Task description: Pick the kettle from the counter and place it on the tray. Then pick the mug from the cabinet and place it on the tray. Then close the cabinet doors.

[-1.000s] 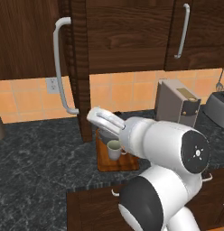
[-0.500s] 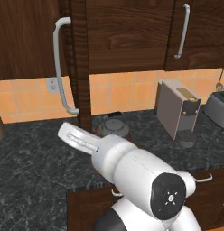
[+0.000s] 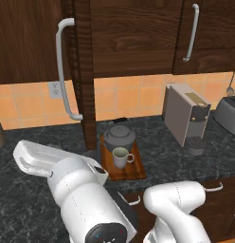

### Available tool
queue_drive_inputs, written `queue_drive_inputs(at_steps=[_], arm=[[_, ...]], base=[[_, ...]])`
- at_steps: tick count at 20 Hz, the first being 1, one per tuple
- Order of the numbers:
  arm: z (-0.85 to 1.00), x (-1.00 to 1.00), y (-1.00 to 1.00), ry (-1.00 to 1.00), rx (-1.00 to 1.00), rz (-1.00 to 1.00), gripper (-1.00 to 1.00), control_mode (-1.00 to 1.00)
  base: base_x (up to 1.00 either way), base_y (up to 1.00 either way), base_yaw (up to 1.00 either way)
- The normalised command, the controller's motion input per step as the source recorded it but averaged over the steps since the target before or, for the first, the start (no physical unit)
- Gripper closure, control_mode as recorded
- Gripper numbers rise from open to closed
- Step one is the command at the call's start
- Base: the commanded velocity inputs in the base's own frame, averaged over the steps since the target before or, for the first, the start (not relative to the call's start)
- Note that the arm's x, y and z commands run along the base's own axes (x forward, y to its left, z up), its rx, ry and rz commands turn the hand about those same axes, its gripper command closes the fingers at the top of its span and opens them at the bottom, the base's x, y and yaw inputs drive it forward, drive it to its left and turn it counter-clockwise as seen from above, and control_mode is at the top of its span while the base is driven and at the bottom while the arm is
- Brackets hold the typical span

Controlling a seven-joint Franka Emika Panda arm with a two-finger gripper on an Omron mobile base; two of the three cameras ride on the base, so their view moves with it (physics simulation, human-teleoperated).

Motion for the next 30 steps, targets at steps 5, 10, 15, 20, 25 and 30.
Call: queue_drive_inputs(at_steps=[5,10,15,20,25,30], arm=[[-0.07,0.92,0.07,-0.08,0.03,-0.1,1.0,-1.0],[-0.27,0.52,0.34,-0.14,0.07,-0.1,1.0,-1.0],[0.0,0.35,0.37,-0.28,0.13,-0.08,1.0,-1.0],[0.19,0.2,0.06,-0.22,0.2,-0.14,1.0,-1.0],[0.55,-0.14,-0.14,-0.28,0.21,-0.19,1.0,-1.0],[0.43,-0.42,-0.52,-0.25,0.18,-0.22,1.0,-1.0]], base=[[0.0,0.0,0.0],[0.0,0.0,0.0],[0.0,0.0,0.0],[0.0,0.0,0.0],[0.0,0.0,0.0],[0.0,0.0,0.0]])
